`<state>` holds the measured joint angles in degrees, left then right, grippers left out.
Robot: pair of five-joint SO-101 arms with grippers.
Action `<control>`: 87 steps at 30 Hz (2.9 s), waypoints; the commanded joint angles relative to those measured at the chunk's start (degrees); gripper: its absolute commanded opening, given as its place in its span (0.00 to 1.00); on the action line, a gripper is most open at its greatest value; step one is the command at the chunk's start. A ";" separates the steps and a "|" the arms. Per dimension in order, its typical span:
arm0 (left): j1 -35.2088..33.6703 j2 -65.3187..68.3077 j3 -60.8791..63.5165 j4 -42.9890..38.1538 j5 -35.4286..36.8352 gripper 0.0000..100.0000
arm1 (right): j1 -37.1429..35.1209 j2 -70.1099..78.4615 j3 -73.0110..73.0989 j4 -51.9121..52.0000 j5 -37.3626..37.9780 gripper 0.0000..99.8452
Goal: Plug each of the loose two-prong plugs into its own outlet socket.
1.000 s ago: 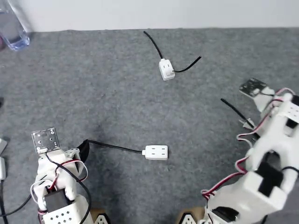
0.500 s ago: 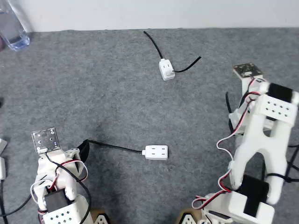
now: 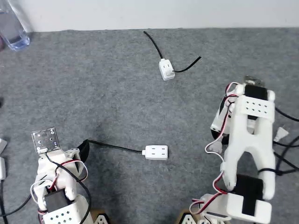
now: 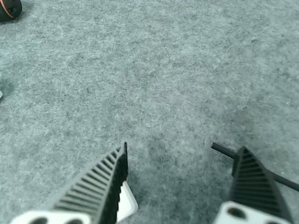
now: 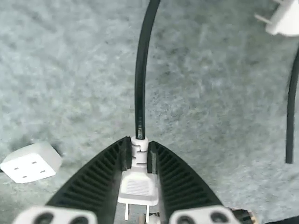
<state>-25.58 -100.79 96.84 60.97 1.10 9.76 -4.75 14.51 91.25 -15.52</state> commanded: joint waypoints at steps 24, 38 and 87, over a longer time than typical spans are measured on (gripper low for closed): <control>0.26 0.00 -0.22 -1.49 0.00 0.34 | -5.32 -3.12 26.81 -35.47 -24.44 0.01; 0.26 -0.18 -0.22 -1.49 0.00 0.34 | -15.08 -3.56 25.58 -21.76 -10.37 0.48; 0.26 -0.18 -0.22 -1.41 0.00 0.34 | -5.14 -20.35 14.15 11.21 107.25 0.53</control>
<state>-25.49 -100.79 96.84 60.97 1.10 4.13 -23.21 28.92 100.40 84.97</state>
